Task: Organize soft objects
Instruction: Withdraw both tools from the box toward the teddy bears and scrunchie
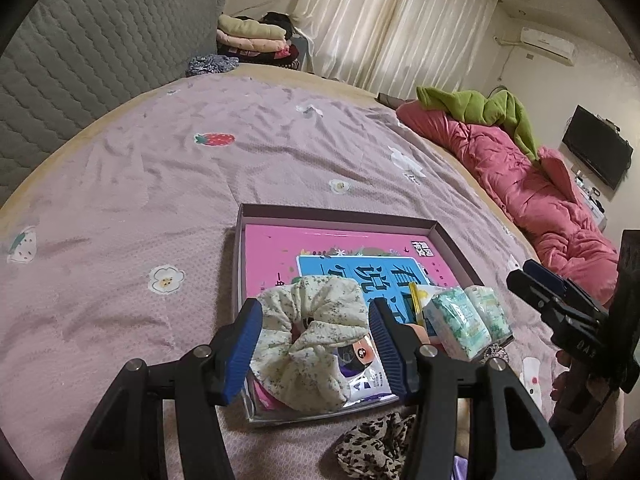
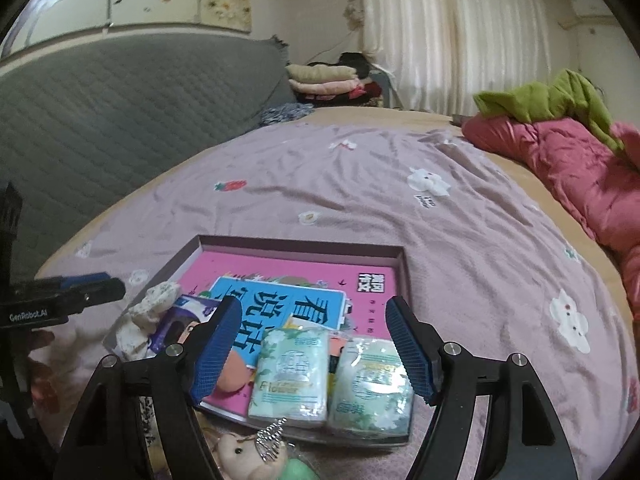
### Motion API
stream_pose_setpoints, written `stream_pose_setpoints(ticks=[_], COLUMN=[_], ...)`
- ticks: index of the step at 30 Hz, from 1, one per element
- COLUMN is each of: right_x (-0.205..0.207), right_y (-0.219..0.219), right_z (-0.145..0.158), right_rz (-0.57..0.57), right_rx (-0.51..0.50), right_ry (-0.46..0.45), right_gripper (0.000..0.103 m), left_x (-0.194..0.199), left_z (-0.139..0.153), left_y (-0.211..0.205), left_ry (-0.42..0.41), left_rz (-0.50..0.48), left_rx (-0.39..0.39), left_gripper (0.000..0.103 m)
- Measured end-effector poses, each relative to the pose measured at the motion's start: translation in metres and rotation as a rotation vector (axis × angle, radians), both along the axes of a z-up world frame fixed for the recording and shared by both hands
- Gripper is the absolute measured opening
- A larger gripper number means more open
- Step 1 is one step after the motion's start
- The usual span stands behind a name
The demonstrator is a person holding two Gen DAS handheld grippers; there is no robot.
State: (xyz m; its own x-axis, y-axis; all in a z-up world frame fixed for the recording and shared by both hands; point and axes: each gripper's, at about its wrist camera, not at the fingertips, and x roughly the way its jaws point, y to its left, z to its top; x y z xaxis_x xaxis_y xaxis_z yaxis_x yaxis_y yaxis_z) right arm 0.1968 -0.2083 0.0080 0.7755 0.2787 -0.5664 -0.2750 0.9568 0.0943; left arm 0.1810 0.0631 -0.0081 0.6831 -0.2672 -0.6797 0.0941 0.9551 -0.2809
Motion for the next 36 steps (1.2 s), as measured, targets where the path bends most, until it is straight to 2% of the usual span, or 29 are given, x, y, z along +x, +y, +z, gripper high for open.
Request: stream_pose_setpoints(ticks=[11, 20, 36], right_x=[-0.023, -0.041, -0.082], right_y=[-0.012, -0.019, -0.024], right_z=[0.012, 0.012, 0.005], right_rz=[-0.031, -0.043, -0.044], right_rx=[0.035, 0.065, 0.010], right_ry=[-0.032, -0.009, 0.028], right_gripper=[0.076, 0.076, 0.076], left_x=[-0.014, -0.033, -0.067], left_z=[0.007, 0.012, 0.005], left_y=[0.004, -0.007, -0.032], left_ry=[-0.024, -0.037, -0.011], left_rz=[0.011, -0.013, -0.057], left_rx=[-0.004, 0.009, 0.016], left_gripper=[0.055, 0.055, 0.055])
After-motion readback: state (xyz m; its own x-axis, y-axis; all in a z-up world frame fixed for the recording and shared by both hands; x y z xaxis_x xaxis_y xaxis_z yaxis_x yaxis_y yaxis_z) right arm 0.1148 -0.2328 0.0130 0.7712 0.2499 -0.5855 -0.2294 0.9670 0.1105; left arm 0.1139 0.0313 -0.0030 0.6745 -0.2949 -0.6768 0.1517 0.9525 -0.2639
